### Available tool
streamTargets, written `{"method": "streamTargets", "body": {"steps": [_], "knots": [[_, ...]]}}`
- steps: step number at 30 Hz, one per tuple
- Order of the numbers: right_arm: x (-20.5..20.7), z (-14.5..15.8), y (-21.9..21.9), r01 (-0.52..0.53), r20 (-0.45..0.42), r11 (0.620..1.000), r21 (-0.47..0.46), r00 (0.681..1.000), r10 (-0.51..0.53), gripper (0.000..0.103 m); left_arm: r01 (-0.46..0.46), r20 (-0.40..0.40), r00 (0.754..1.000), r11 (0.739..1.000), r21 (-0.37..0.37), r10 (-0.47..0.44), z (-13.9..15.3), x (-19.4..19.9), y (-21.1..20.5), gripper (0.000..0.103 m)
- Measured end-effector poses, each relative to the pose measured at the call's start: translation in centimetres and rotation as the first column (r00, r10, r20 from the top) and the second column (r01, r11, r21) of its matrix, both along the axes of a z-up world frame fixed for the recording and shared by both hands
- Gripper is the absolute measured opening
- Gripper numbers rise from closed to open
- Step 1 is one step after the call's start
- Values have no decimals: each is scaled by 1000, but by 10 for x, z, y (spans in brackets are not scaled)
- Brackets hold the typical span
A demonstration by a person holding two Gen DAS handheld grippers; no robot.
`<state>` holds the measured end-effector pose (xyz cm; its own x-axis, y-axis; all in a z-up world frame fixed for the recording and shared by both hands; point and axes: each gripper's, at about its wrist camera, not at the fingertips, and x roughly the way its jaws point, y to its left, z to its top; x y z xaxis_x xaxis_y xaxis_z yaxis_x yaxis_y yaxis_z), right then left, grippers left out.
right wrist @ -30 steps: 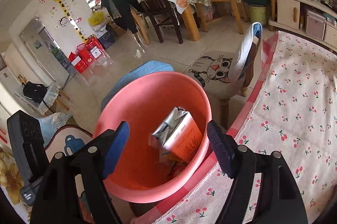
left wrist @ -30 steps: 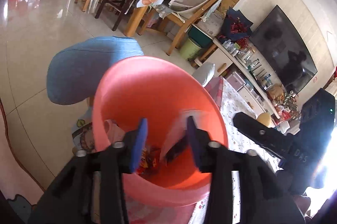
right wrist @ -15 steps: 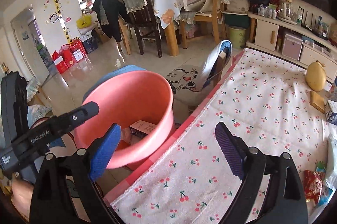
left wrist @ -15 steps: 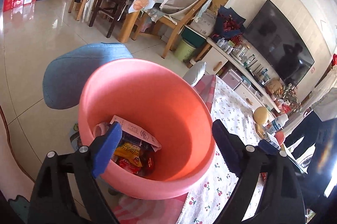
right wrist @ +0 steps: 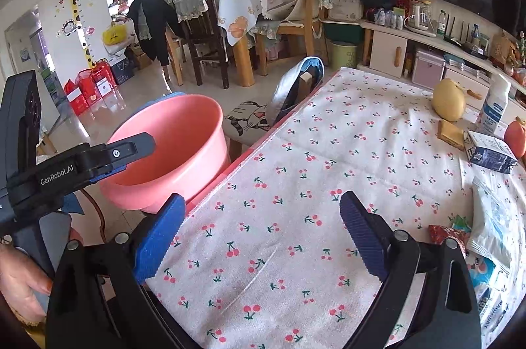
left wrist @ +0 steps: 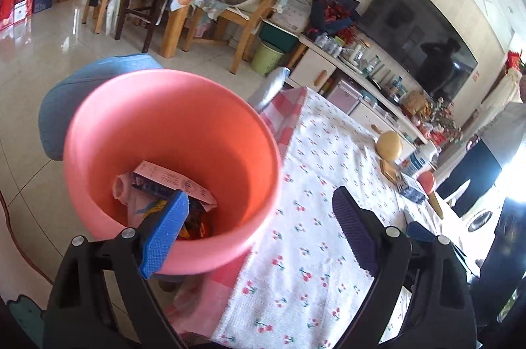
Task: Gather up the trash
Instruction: 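Move both grippers back over the table toward the remaining items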
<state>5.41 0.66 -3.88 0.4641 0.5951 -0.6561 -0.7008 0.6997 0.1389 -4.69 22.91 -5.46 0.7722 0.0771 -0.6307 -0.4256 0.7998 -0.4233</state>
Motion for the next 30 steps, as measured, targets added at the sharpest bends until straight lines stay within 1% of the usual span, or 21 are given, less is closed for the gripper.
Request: {"method": "streamTargets", "body": {"steps": [4, 7, 10, 17, 22, 30], "knots": [[-1, 5, -19, 25, 44, 1000, -4, 999, -25, 94, 58, -11, 998, 998, 5, -58, 2, 10, -26, 90], [1, 9, -34, 44, 47, 999, 13, 998, -45, 94, 84, -15, 996, 996, 3, -84, 3, 16, -41, 90], [3, 12, -49, 64, 63, 998, 24, 996, -65, 94, 113, -15, 994, 993, 17, -113, 7, 22, -58, 90], [5, 14, -81, 106, 79, 993, 60, 991, -110, 94, 143, -8, 990, 989, 44, -143, 14, 30, -85, 90], [2, 14, -99, 114, 93, 991, 72, 988, -121, 94, 158, -4, 987, 986, 57, -158, 16, 34, -103, 90], [4, 20, -129, 147, 116, 984, 100, 980, -159, 94, 206, -15, 979, 973, 106, -206, 21, 43, -134, 90]]}}
